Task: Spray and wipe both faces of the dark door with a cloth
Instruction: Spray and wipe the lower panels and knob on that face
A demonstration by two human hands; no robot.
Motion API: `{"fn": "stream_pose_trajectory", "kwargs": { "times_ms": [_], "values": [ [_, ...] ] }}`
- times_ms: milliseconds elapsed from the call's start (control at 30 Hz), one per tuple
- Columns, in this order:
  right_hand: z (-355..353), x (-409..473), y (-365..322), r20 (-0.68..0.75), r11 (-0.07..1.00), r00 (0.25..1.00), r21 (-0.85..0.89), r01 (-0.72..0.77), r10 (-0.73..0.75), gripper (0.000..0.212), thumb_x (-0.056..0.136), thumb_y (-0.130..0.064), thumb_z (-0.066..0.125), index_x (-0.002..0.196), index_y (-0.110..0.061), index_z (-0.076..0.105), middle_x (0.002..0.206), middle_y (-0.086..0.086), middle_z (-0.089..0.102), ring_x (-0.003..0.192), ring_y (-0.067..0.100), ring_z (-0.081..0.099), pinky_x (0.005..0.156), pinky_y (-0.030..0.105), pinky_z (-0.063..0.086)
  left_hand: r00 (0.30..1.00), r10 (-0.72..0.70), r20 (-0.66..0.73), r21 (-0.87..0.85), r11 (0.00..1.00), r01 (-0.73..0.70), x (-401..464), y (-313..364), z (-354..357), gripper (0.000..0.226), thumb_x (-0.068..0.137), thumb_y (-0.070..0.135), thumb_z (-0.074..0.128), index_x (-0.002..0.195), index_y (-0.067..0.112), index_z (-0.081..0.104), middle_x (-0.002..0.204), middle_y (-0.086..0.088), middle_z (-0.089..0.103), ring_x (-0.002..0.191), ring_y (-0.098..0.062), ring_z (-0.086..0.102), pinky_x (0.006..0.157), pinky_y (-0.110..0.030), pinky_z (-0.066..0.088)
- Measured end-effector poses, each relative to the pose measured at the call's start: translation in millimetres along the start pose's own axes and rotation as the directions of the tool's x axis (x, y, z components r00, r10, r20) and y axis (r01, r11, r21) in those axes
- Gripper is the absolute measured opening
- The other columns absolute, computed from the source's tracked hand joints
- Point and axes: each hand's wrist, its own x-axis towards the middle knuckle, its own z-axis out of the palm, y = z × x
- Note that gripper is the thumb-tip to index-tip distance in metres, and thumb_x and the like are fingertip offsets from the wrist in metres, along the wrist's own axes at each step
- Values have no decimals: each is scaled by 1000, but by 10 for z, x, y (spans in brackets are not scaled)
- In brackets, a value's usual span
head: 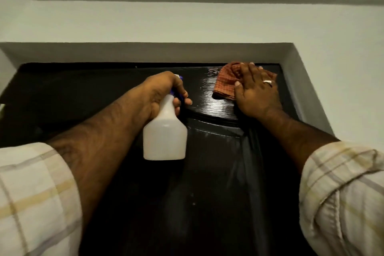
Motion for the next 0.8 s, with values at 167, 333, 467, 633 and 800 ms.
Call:
{"fn": "stream_pose_trajectory", "kwargs": {
  "times_ms": [167,333,467,633,800],
  "values": [
    [-29,-574,306,-102,979,973,17,-205,206,75,104,-49,28,170,-14,24,175,21,22,160,45,23,129,64,10,997,14,71,-32,999,-11,63,20,755,19,76,5,57,94,4,64,90,-20,76,44,-12,49,47,-25,49],
    [36,-625,353,41,984,983,2,179,-179,71,107,-59,21,171,-29,18,179,11,15,165,36,11,133,59,8,999,16,49,5,1000,-17,47,32,1191,29,73,1,60,101,1,67,79,-15,72,44,-14,54,48,-27,50],
    [-56,226,493,-3,998,999,-41,42,-42,68,107,-53,33,169,-28,23,177,12,21,162,38,20,131,59,11,999,5,42,16,1000,-5,11,-20,1142,23,74,2,58,96,3,66,84,-18,75,47,-13,51,48,-26,48],
    [7,-77,319,38,995,995,19,95,-95,67,110,-47,32,172,-29,12,180,13,7,165,40,5,133,59,2,998,-49,30,35,998,48,-222,-290,1024,17,84,3,56,98,5,65,86,-18,72,47,-12,46,46,-22,43],
    [-37,-1556,388,44,971,976,118,208,-214,64,105,-46,41,167,-36,30,176,9,23,164,36,15,132,57,13,992,-123,32,25,992,123,-555,-721,1000,22,78,5,61,100,1,65,81,-18,72,45,-15,44,48,-24,45]
  ]
}}
